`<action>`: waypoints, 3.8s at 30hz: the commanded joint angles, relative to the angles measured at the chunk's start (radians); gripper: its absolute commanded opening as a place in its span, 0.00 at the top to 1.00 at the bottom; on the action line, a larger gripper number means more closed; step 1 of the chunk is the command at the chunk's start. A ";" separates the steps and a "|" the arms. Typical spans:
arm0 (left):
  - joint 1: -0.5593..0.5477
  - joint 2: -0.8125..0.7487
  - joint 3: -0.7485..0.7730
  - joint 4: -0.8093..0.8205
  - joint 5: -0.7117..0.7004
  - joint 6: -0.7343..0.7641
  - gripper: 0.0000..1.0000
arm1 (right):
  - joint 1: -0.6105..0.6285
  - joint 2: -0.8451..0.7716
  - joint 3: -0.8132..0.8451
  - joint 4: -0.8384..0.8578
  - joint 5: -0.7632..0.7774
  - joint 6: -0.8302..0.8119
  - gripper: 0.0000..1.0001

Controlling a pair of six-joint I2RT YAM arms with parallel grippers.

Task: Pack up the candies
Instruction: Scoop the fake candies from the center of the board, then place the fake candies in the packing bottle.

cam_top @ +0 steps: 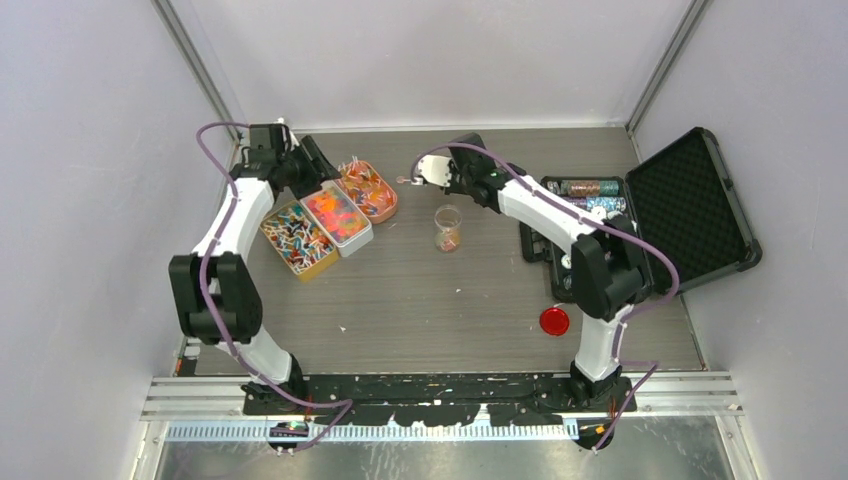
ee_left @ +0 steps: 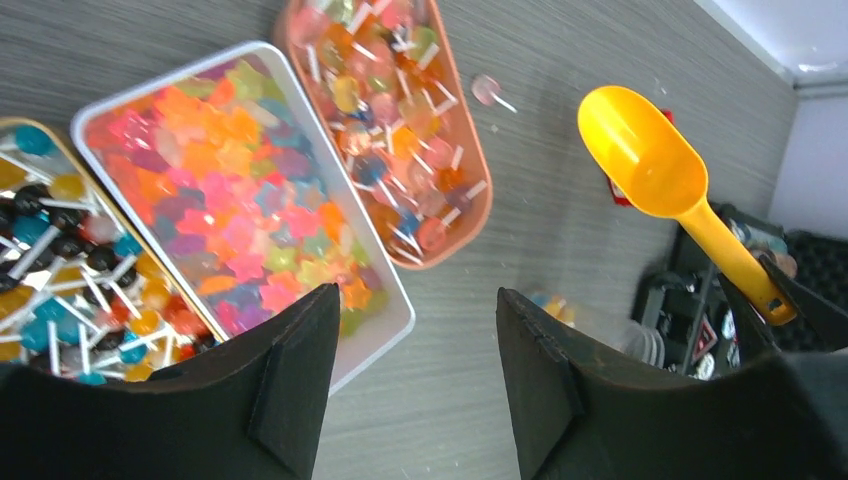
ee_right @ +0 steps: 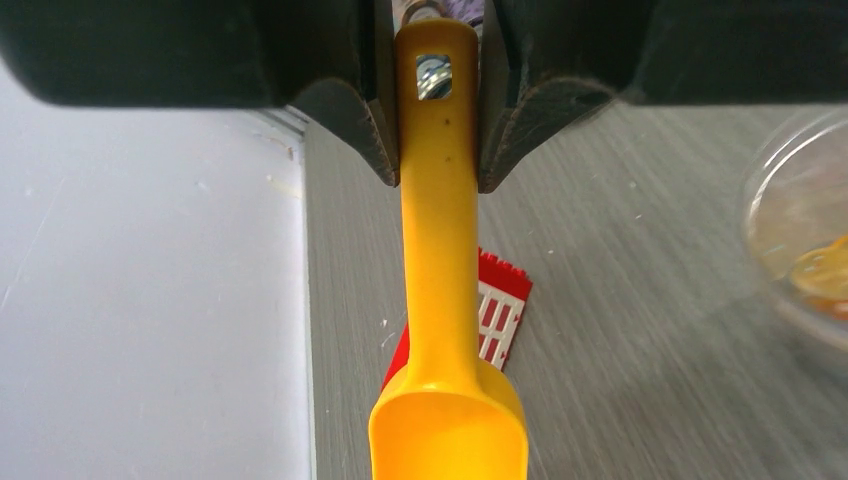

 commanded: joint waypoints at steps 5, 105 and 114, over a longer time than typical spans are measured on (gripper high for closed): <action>0.110 0.154 0.080 0.055 0.067 -0.002 0.45 | -0.042 0.122 0.142 0.087 -0.032 -0.204 1.00; 0.060 -0.064 -0.026 -0.082 0.160 0.103 0.00 | -0.251 -0.332 -0.117 0.108 -0.682 0.264 1.00; -0.062 -0.395 -0.307 -0.093 0.151 0.145 0.00 | -0.246 -0.566 -0.214 -0.225 -0.546 0.207 1.00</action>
